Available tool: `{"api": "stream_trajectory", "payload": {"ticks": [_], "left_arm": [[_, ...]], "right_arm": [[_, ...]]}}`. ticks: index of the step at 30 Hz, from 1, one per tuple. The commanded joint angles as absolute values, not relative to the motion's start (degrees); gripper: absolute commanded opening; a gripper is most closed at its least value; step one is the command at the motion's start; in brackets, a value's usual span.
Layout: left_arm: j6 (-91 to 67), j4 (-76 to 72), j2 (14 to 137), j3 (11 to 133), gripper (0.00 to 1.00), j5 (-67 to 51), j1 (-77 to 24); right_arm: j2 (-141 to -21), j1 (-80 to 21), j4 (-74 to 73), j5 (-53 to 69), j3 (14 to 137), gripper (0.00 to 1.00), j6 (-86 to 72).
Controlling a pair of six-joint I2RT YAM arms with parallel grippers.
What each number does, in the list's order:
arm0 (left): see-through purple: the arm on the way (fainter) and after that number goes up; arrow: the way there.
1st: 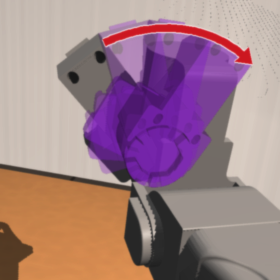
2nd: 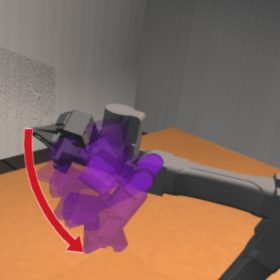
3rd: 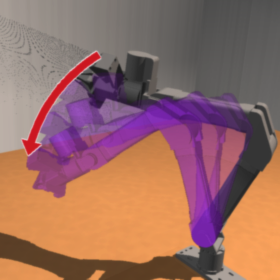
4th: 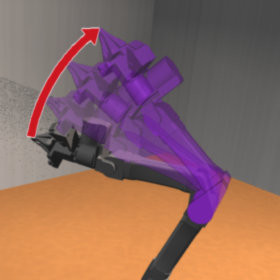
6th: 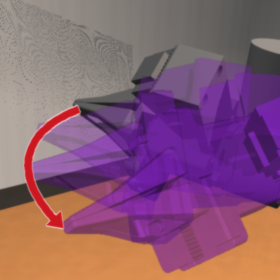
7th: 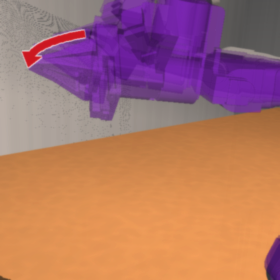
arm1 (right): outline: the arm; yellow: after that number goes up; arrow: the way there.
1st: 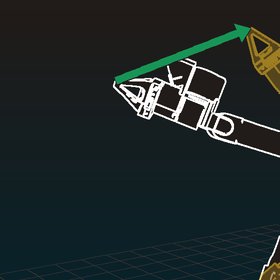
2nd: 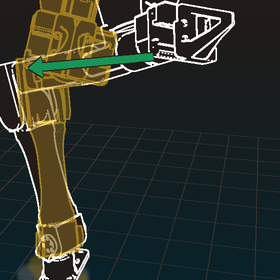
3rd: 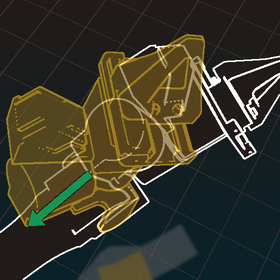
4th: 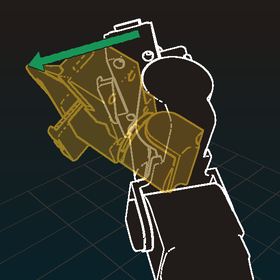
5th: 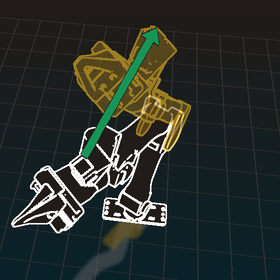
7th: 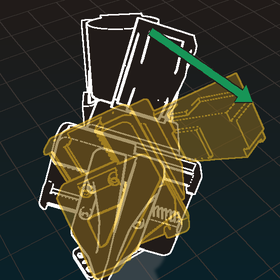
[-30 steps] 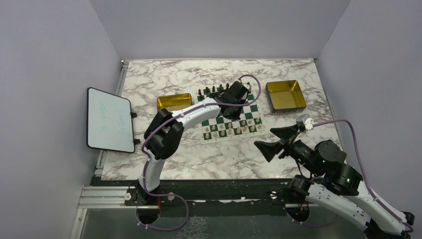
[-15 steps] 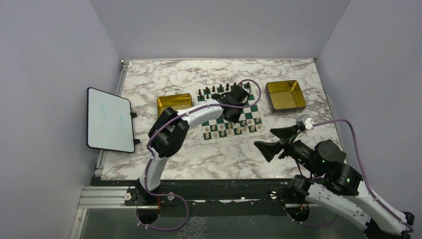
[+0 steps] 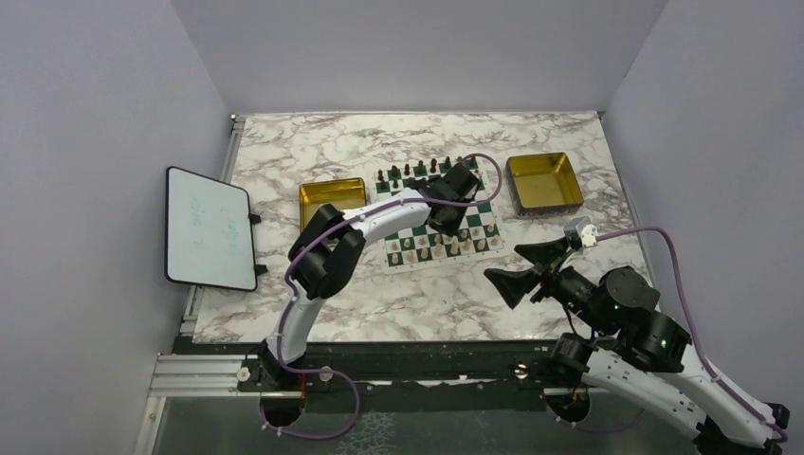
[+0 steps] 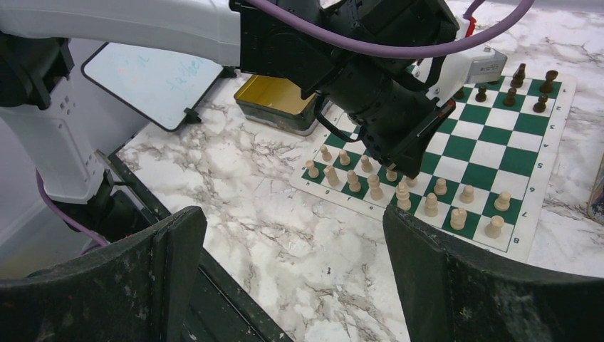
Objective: Set up the chess pieces on the board
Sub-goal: Place the chess piece on the chessboard, then reset both arms
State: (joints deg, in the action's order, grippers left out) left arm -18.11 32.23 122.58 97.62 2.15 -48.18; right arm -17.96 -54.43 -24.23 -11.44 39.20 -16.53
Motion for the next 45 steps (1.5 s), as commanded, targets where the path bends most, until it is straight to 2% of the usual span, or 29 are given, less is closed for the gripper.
{"api": "stream_trajectory", "payload": {"ticks": [1,17,32,45], "left_arm": [[-17.8,33.4,123.8,100.0,0.05,2.7,-49.0],[-17.3,34.6,125.5,101.3,0.10,4.9,-49.2],[-16.5,35.2,124.9,103.8,0.29,6.3,-49.4],[-17.1,35.8,122.1,107.7,0.33,4.2,-48.7]], "right_arm": [[-17.6,-54.8,-24.7,-12.8,39.0,1.00,-17.0],[-17.1,-54.8,-24.9,-12.8,38.8,1.00,-17.1],[-17.0,-54.8,-23.5,-12.0,36.0,1.00,-18.5],[-19.7,-54.9,-23.9,-13.0,34.4,1.00,-18.5]]}}
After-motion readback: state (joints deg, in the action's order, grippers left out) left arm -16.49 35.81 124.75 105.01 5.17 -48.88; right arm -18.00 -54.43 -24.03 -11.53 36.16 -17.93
